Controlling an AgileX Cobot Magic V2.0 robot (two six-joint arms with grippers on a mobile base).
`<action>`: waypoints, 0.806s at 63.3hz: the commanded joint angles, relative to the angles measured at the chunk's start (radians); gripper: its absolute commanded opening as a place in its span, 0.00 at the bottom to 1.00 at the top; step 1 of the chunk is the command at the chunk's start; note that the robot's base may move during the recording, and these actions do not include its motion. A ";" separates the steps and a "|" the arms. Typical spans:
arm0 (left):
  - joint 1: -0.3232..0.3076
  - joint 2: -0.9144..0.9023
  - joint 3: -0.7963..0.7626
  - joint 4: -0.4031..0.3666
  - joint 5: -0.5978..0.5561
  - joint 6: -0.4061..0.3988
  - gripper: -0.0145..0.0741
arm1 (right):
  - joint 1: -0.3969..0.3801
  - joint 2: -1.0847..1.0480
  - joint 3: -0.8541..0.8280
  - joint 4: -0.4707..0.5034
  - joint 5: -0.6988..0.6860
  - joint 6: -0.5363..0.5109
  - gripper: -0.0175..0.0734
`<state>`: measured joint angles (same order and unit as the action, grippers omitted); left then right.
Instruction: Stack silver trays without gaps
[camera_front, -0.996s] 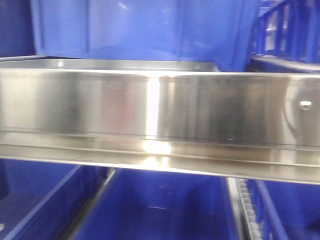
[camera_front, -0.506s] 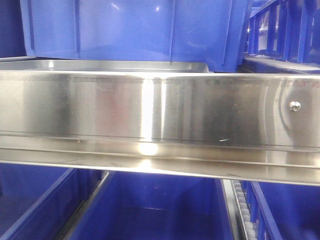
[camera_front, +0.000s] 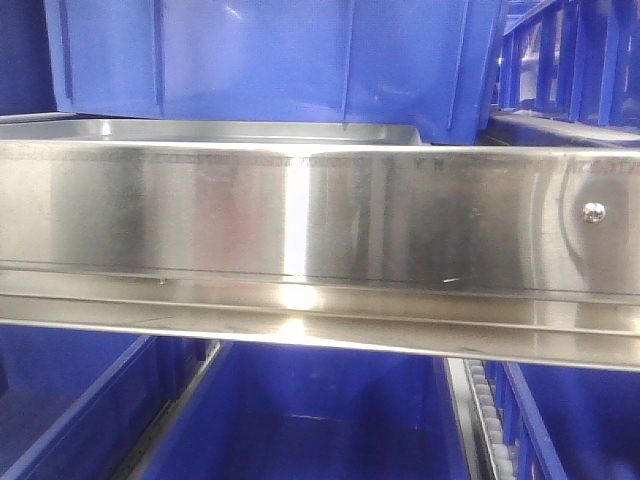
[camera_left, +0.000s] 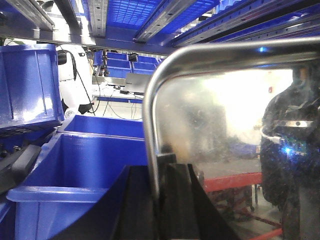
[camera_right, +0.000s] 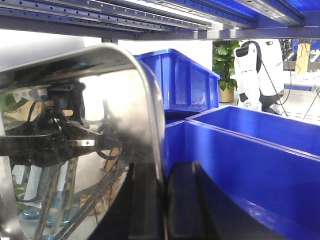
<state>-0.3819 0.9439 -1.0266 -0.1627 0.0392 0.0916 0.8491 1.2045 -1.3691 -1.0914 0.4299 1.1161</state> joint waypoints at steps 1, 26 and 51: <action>-0.020 0.002 -0.005 0.008 -0.009 0.011 0.15 | 0.019 0.010 -0.005 -0.009 -0.547 0.012 0.11; -0.020 0.002 -0.005 0.021 0.005 0.011 0.15 | 0.019 0.010 -0.005 -0.009 -0.502 0.012 0.11; 0.036 0.108 -0.005 0.035 0.177 -0.053 0.15 | 0.023 0.112 -0.002 0.264 0.075 -0.002 0.11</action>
<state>-0.3573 1.0167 -1.0266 -0.1259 0.1772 0.0650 0.8510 1.2726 -1.3691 -0.8929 0.6207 1.1166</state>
